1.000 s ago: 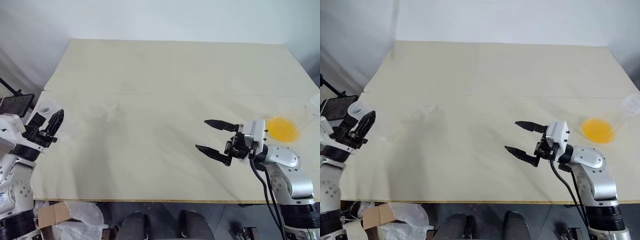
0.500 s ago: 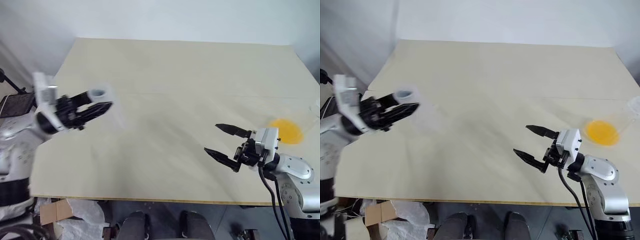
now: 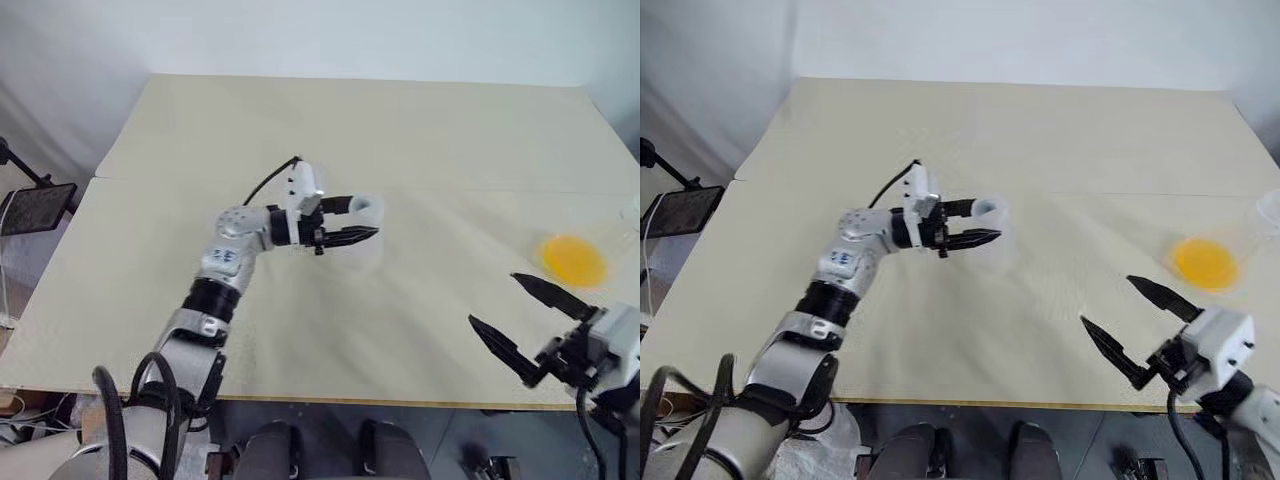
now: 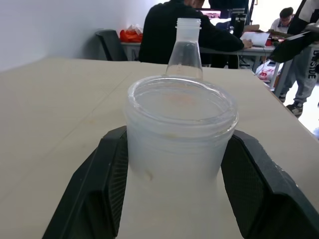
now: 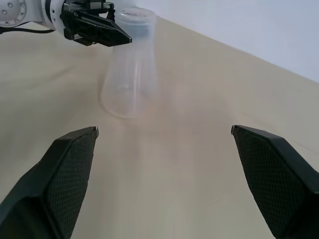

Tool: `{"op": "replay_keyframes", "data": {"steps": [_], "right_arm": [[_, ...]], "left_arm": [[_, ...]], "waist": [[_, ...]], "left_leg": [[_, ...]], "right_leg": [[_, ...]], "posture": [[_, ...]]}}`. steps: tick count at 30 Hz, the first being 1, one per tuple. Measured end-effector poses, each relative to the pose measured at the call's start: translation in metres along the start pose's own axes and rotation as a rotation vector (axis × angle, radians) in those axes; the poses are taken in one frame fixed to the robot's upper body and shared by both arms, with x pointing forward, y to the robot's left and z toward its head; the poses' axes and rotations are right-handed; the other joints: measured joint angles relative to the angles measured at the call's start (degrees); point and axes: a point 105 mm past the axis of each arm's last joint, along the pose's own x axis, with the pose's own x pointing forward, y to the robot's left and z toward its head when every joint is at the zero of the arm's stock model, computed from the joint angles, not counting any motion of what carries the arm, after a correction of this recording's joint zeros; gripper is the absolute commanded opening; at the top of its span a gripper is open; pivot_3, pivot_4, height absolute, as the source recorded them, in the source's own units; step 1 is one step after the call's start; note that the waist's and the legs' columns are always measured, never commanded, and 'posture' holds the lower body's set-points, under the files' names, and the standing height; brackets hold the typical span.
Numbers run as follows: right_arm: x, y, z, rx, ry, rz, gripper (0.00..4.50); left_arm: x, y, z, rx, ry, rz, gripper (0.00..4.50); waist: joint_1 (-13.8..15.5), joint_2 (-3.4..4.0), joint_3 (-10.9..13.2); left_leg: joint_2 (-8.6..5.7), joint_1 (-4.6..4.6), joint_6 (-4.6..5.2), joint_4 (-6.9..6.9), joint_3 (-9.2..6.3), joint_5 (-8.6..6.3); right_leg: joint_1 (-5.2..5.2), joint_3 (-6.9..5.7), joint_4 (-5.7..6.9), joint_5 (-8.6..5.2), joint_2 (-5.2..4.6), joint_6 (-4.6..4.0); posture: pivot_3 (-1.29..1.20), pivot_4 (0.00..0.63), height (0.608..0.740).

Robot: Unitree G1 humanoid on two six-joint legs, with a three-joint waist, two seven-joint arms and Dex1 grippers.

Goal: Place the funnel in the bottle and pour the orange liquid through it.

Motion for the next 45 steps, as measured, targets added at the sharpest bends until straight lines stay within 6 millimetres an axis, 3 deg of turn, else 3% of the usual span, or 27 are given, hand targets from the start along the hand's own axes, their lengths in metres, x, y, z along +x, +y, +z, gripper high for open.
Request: {"op": "replay_keyframes", "data": {"steps": [6, 11, 18, 23, 29, 33, 36, 40, 45], "right_arm": [[-0.024, 0.002, -0.008, 0.043, 0.056, -0.111, 4.5], [-0.026, 0.008, -0.008, 0.046, 0.051, -0.134, 4.5], [-0.018, 0.012, -0.007, 0.054, 0.025, -0.116, 4.5], [-0.011, 0.009, -0.003, 0.033, 0.001, -0.097, 4.5], [-0.002, -0.004, -0.008, 0.02, -0.012, -0.058, 4.5], [0.011, -0.008, -0.006, 0.012, -0.047, -0.013, 4.5], [0.023, -0.008, -0.002, 0.001, -0.075, 0.04, 4.5], [0.044, -0.001, -0.001, 0.013, -0.105, 0.175, 4.5], [0.071, 0.005, 0.004, -0.001, -0.145, 0.345, 4.5]], "left_arm": [[0.026, -0.005, -0.006, 0.037, -0.018, -0.046, 2.36], [0.032, -0.009, -0.01, 0.057, -0.005, -0.074, 2.36], [0.029, -0.005, -0.009, 0.026, -0.021, -0.059, 4.48], [0.018, 0.003, -0.006, -0.053, -0.046, -0.028, 4.48], [-0.02, 0.008, -0.01, -0.108, -0.03, 0.002, 4.48], [-0.035, 0.004, -0.019, -0.126, -0.013, 0.022, 4.48], [-0.055, 0.003, -0.012, -0.088, -0.065, 0.096, 4.48], [-0.096, -0.008, 0.004, -0.019, -0.111, 0.248, 4.48], [-0.163, -0.043, -0.016, -0.05, -0.002, 0.515, 4.48]], "waist": [[-0.1, -0.01, 0.0], [-0.3, -0.01, 0.0], [-0.1, -0.01, 0.0], [-0.2, -0.01, 0.0], [-0.5, 0.01, 0.0], [-0.1, 0.01, 0.0], [-0.4, 0.01, 0.0], [-1.2, 0.04, 0.0], [-1.9, 0.03, 0.0]], "left_leg": [[0.01, 0.0, 0.03, -0.01, 0.07, -0.01], [0.03, 0.0, 0.03, -0.01, 0.13, -0.01], [0.06, 0.0, 0.07, 0.0, 0.11, 0.0], [0.05, 0.01, 0.08, 0.0, 0.11, 0.0], [0.06, 0.11, 0.06, 0.01, 0.11, 0.0], [0.1, 0.05, 0.08, 0.13, 0.04, 0.0], [0.22, 0.04, 0.09, 0.18, 0.0, -0.01], [0.3, 0.12, 0.07, 0.17, -0.04, 0.0], [0.31, 0.22, 0.07, 0.16, -0.08, -0.01]], "right_leg": [[-0.08, 0.09, 0.01, 0.0, 0.0, 0.0], [-0.14, 0.17, 0.03, 0.0, 0.0, 0.0], [-0.14, 0.19, 0.05, 0.0, -0.02, 0.0], [-0.15, 0.18, 0.14, 0.0, -0.02, 0.0], [-0.16, 0.21, 0.31, 0.0, -0.01, 0.0], [-0.15, 0.21, 0.38, 0.0, -0.08, 0.0], [-0.15, 0.19, 0.45, 0.0, -0.08, 0.0], [-0.14, 0.2, 0.58, 0.0, -0.08, 0.0], [-0.06, 0.26, 0.59, 0.0, -0.13, 0.0]], "posture": [[0.0, 0.15, 0.74], [0.0, 0.15, 0.74], [0.0, 0.15, 0.74], [0.0, 0.15, 0.74], [0.0, 0.15, 0.74], [0.0, 0.15, 0.74], [0.0, 0.15, 0.74], [0.0, 0.15, 0.74], [0.0, 0.15, 0.74]]}}
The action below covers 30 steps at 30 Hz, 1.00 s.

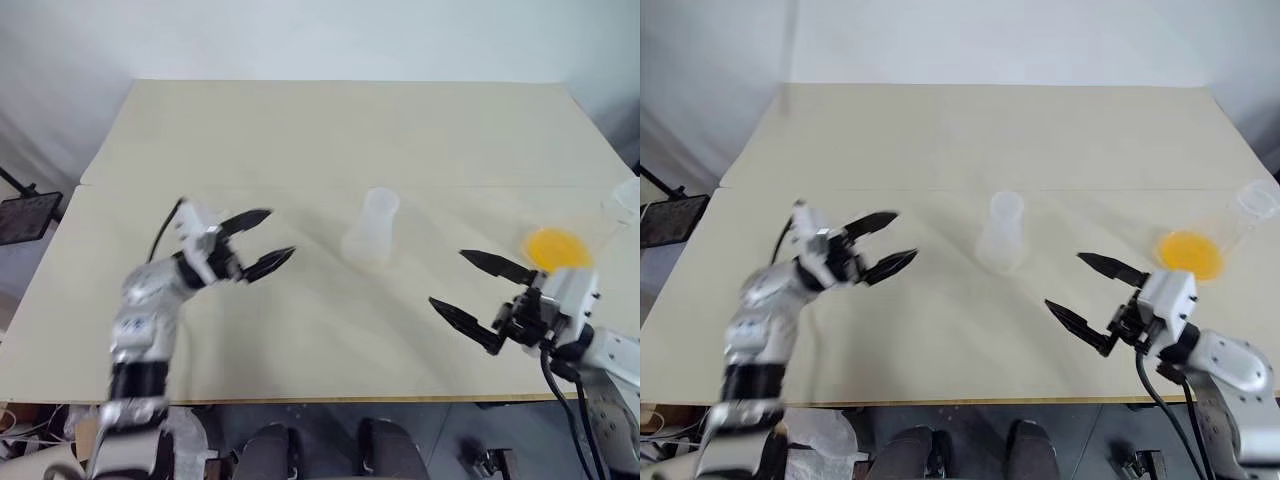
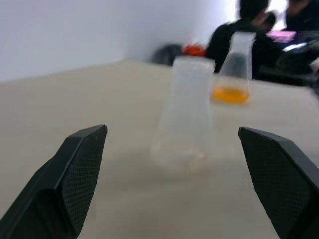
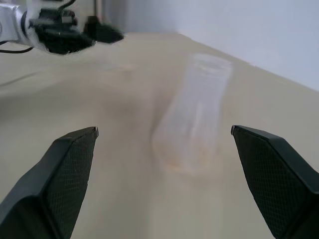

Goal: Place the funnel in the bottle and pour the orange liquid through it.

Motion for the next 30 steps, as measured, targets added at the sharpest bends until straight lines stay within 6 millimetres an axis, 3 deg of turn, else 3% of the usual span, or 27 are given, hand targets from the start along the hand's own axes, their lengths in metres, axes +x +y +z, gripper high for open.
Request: {"op": "replay_keyframes", "data": {"steps": [8, 11, 13, 18, 23, 30], "right_arm": [[0.036, 0.01, 0.002, 0.02, -0.039, 0.251, 4.5], [0.039, 0.011, 0.001, 0.029, -0.037, 0.281, 4.5], [0.04, 0.013, 0.0, 0.034, -0.035, 0.292, 4.5], [0.039, 0.012, -0.004, 0.047, -0.026, 0.285, 4.5], [0.036, 0.009, -0.007, 0.055, -0.017, 0.244, 4.5], [0.031, 0.008, -0.007, 0.055, -0.009, 0.196, 4.5]], "left_arm": [[-0.125, 0.007, -0.015, -0.016, 0.121, 0.564, 4.48], [-0.152, 0.001, -0.025, -0.053, 0.163, 0.661, 4.48], [-0.157, -0.003, -0.028, -0.068, 0.169, 0.685, 4.48], [-0.134, -0.002, -0.022, -0.071, 0.112, 0.655, 4.48], [-0.078, 0.018, -0.017, -0.061, 0.042, 0.563, 4.48], [-0.018, 0.047, -0.032, -0.098, 0.07, 0.484, 4.48]], "waist": [[0.6, -0.04, 0.0], [1.2, -0.04, 0.0], [1.5, -0.04, 0.0], [1.5, -0.05, 0.0], [1.5, -0.07, 0.0], [1.5, -0.09, 0.0]], "left_leg": [[-0.04, 0.0, 0.02, 0.08, -0.2, -0.07], [-0.04, 0.0, 0.02, 0.12, -0.2, -0.1], [-0.04, -0.01, 0.02, 0.14, -0.2, -0.12], [-0.08, 0.0, 0.01, 0.14, -0.18, -0.15], [-0.1, -0.01, 0.01, 0.19, -0.1, -0.15], [-0.05, -0.07, 0.0, 0.19, 0.05, -0.16]], "right_leg": [[0.17, -0.07, -0.1, 0.0, -0.16, -0.01], [0.2, -0.1, -0.12, 0.0, -0.17, -0.01], [0.2, -0.1, -0.12, -0.01, -0.2, -0.01], [0.19, -0.1, -0.1, 0.0, -0.24, -0.02], [0.17, -0.14, -0.02, 0.0, -0.18, -0.01], [0.03, -0.11, -0.01, 0.0, -0.02, -0.01]], "posture": [[0.0, 0.15, 0.74], [0.0, 0.15, 0.74], [0.0, 0.15, 0.74], [0.0, 0.15, 0.74], [0.0, 0.15, 0.74], [0.0, 0.15, 0.74]]}}
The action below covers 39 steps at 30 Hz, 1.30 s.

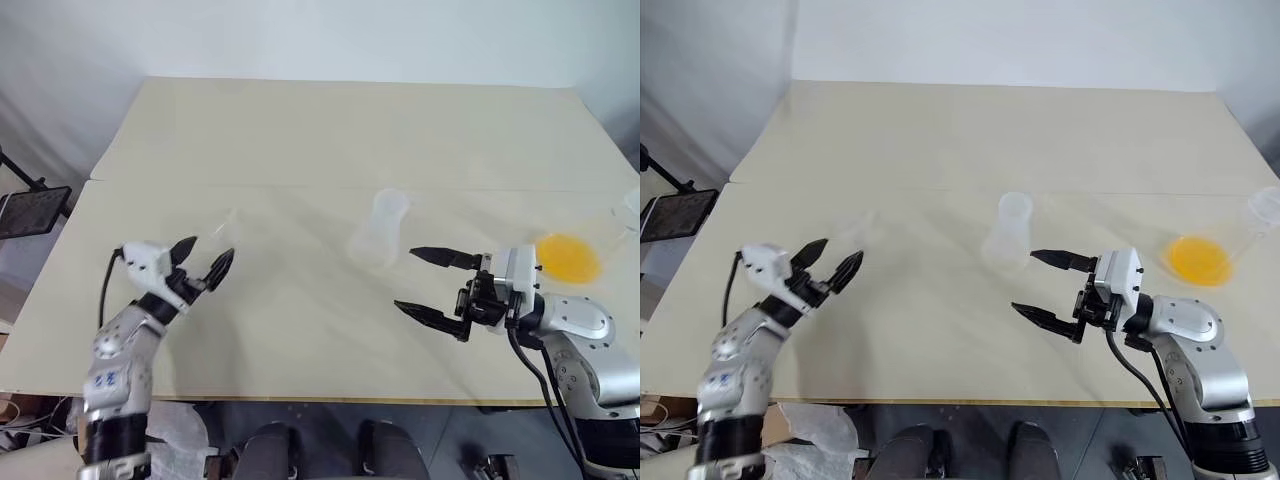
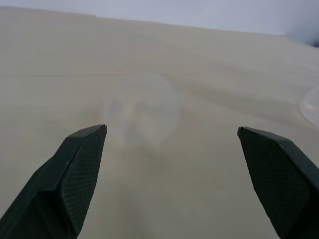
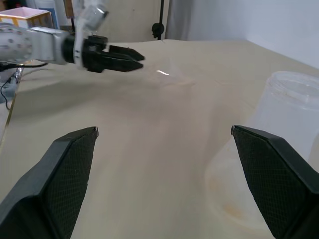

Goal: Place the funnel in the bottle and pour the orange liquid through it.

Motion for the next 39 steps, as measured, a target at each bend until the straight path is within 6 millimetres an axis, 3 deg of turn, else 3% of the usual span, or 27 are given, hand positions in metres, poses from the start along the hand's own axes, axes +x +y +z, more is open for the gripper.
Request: {"op": "replay_keyframes", "data": {"steps": [5, 10, 13, 18, 24, 26, 35, 39], "right_arm": [[-0.001, 0.003, 0.002, -0.005, 0.0, -0.022, 4.5], [-0.002, 0.005, 0.001, -0.002, 0.005, -0.047, 4.5], [-0.002, 0.006, 0.002, -0.004, 0.004, -0.057, 4.5], [-0.003, 0.01, 0.002, 0.002, 0.001, -0.051, 4.5], [0.004, 0.017, 0.016, -0.037, -0.05, -0.018, 4.5], [0.005, 0.017, 0.016, -0.035, -0.06, -0.028, 4.5], [-0.004, 0.011, 0.014, -0.023, -0.057, -0.113, 4.5], [-0.022, -0.003, 0.019, -0.043, -0.073, -0.255, 4.5]], "left_arm": [[0.035, -0.003, -0.003, 0.008, 0.004, -0.011, 4.48], [0.049, 0.002, -0.012, 0.029, 0.032, 0.017, 4.48], [0.051, 0.006, -0.016, 0.037, 0.048, 0.038, 3.95], [0.051, 0.007, -0.017, 0.046, 0.057, 0.031, 2.39], [0.049, 0.009, -0.016, 0.054, 0.063, 0.027, 0.47], [0.048, 0.011, -0.012, 0.067, 0.051, 0.032, 0.04], [0.044, 0.005, -0.005, 0.032, 0.005, -0.053, 0.04], [0.04, -0.01, 0.022, 0.124, -0.052, -0.256, 0.04]], "waist": [[0.0, -0.01, 0.0], [0.0, -0.02, 0.0], [0.0, -0.02, 0.0], [0.0, -0.02, 0.0], [0.0, -0.02, 0.0], [0.2, -0.02, 0.0], [0.1, -0.02, 0.0], [0.2, -0.05, 0.0]], "left_leg": [[-0.02, -0.02, 0.0, 0.01, 0.01, 0.0], [-0.04, -0.03, 0.0, 0.01, 0.03, 0.0], [-0.02, -0.03, 0.0, 0.01, 0.04, 0.0], [0.0, -0.03, 0.0, 0.02, 0.03, 0.0], [0.01, -0.04, 0.0, 0.04, 0.02, 0.0], [0.01, -0.03, 0.0, 0.06, 0.0, 0.0], [0.01, -0.03, 0.0, 0.13, -0.01, 0.0], [-0.01, -0.14, -0.01, 0.13, -0.03, 0.0]], "right_leg": [[-0.02, 0.0, 0.0, 0.0, 0.0, 0.01], [-0.05, 0.0, -0.01, 0.01, 0.03, 0.01], [-0.04, 0.01, 0.0, 0.01, 0.03, 0.01], [-0.04, 0.01, 0.01, 0.01, 0.03, 0.02], [-0.04, 0.01, 0.01, 0.01, 0.03, 0.02], [-0.01, 0.01, 0.02, 0.01, 0.01, 0.02], [0.02, 0.0, 0.03, 0.01, 0.0, 0.02], [-0.07, -0.04, 0.02, 0.01, 0.04, 0.02]], "posture": [[0.0, 0.15, 0.74], [0.0, 0.15, 0.74], [0.0, 0.15, 0.74], [0.0, 0.15, 0.74], [0.0, 0.15, 0.74], [0.0, 0.15, 0.74], [0.0, 0.15, 0.74], [0.0, 0.15, 0.74]]}}
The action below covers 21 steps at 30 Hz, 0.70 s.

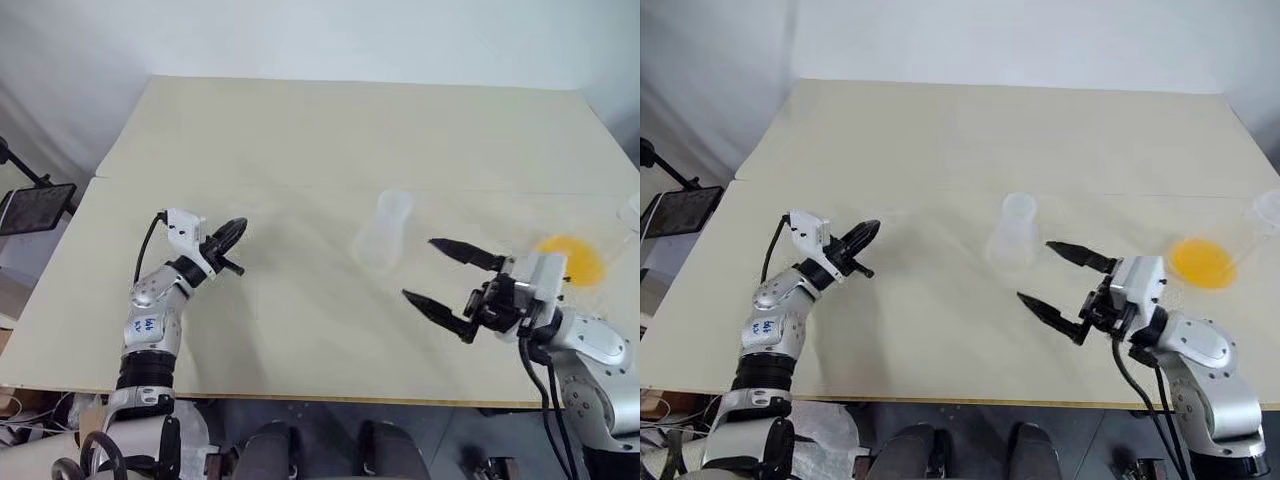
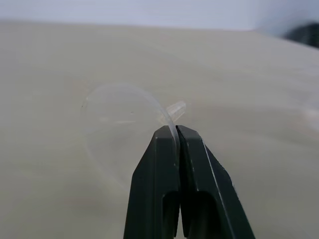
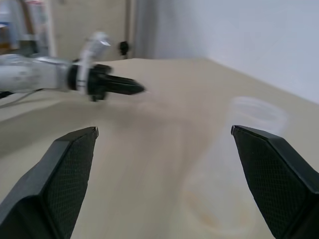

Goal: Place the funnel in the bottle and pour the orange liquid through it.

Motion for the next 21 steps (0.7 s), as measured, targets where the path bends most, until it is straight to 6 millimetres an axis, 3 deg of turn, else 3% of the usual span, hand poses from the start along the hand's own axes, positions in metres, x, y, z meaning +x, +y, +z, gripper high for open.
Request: {"op": "replay_keyframes", "data": {"steps": [4, 8, 15, 21], "right_arm": [[-0.02, -0.008, -0.003, 0.002, 0.029, -0.121, 4.5], [-0.035, -0.006, -0.009, 0.013, 0.045, -0.202, 4.5], [-0.051, -0.007, -0.014, 0.016, 0.078, -0.283, 4.5], [-0.062, -0.011, -0.013, 0.01, 0.071, -0.356, 4.5]], "left_arm": [[0.019, -0.011, 0.055, 0.158, -0.071, -0.226, 0.04], [0.049, -0.054, 0.095, 0.297, -0.121, -0.558, 0.04], [0.09, -0.087, 0.133, 0.517, -0.125, -0.79, 0.04], [0.106, -0.102, 0.128, 0.623, -0.08, -0.882, 0.04]], "waist": [[0.3, 0.0, 0.0], [0.1, 0.0, 0.0], [-0.3, 0.0, 0.0], [-0.1, -0.01, 0.0]], "left_leg": [[-0.06, -0.02, 0.0, 0.04, -0.01, 0.0], [-0.21, -0.04, 0.01, 0.04, 0.06, -0.01], [-0.15, -0.01, 0.0, -0.05, 0.36, 0.0], [-0.15, -0.01, 0.01, -0.06, 0.48, 0.0]], "right_leg": [[0.04, 0.0, -0.01, 0.0, -0.01, 0.0], [0.04, 0.02, -0.07, 0.01, 0.08, 0.03], [-0.06, 0.15, -0.13, 0.01, 0.18, 0.03], [-0.07, 0.2, -0.14, 0.01, 0.17, 0.03]], "posture": [[0.0, 0.15, 0.74], [0.0, 0.15, 0.74], [0.0, 0.15, 0.74], [0.0, 0.15, 0.74]]}}
